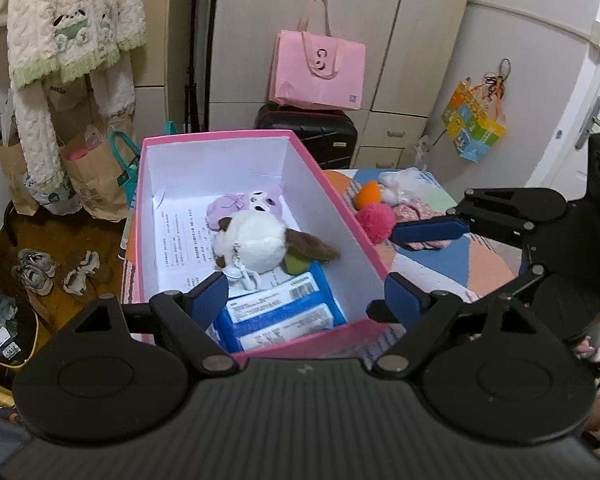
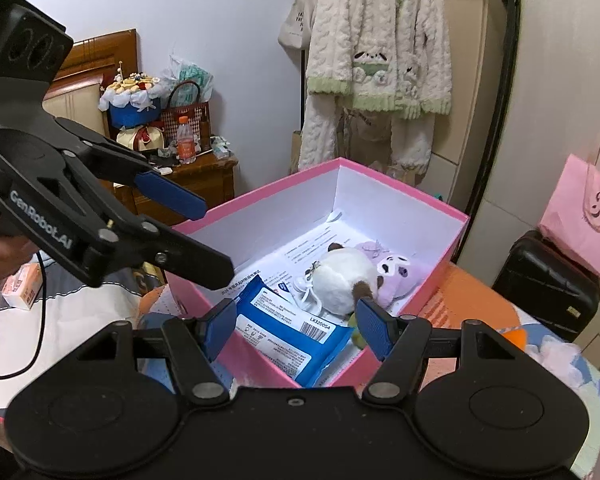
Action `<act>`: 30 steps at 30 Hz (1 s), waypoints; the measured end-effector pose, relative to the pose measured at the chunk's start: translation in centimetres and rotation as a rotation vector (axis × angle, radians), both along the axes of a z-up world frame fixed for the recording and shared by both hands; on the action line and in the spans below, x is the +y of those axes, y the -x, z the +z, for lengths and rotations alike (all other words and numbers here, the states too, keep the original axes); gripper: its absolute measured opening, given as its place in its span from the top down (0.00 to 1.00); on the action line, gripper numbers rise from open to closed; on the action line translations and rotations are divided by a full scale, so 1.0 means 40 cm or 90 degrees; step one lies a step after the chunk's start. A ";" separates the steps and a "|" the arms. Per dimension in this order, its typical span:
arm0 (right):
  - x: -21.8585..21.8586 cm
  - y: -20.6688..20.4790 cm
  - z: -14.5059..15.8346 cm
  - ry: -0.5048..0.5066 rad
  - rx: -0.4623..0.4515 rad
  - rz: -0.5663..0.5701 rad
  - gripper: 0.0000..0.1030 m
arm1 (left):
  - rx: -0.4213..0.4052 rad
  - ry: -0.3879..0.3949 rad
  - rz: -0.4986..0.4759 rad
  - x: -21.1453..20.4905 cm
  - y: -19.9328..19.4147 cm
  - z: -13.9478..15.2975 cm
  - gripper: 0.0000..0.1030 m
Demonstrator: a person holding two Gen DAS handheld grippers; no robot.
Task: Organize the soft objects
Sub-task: 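Lower the wipes pack into the box and open the left gripper, then withdraw both grippers from the box toward the pom-pom and floral scrunchie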
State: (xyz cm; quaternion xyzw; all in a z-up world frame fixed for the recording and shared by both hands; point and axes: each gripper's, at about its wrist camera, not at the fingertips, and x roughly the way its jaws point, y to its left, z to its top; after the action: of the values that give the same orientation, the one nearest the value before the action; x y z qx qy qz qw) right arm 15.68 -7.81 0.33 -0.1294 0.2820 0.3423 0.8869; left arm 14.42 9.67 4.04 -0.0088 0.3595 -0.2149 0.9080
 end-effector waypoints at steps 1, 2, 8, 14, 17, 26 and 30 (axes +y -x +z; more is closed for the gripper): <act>-0.003 0.005 0.005 0.000 -0.002 0.000 0.30 | 0.001 0.000 -0.004 -0.004 0.008 0.006 0.17; -0.007 0.013 0.011 0.002 -0.005 0.000 0.30 | 0.000 0.000 -0.007 -0.007 0.015 0.011 0.17; -0.035 0.053 0.040 0.003 -0.018 0.000 0.30 | -0.021 -0.011 -0.028 -0.038 0.065 0.046 0.17; -0.086 0.099 0.056 -0.004 -0.033 -0.009 0.30 | -0.035 -0.021 -0.059 -0.086 0.097 0.060 0.17; -0.128 0.118 0.058 -0.014 -0.033 -0.026 0.30 | -0.049 -0.019 -0.080 -0.107 0.118 0.076 0.17; -0.319 0.177 0.060 -0.031 -0.049 -0.124 0.29 | -0.079 -0.031 -0.132 -0.205 0.156 0.092 0.17; -0.391 0.183 0.035 -0.054 -0.040 -0.158 0.29 | -0.078 -0.029 -0.164 -0.260 0.149 0.079 0.17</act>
State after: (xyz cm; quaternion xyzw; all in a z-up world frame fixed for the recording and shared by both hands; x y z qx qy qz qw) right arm 8.37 -23.44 1.75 -0.0666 0.2529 0.2376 0.9355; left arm 8.45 -0.72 7.18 0.0707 0.3066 -0.3214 0.8932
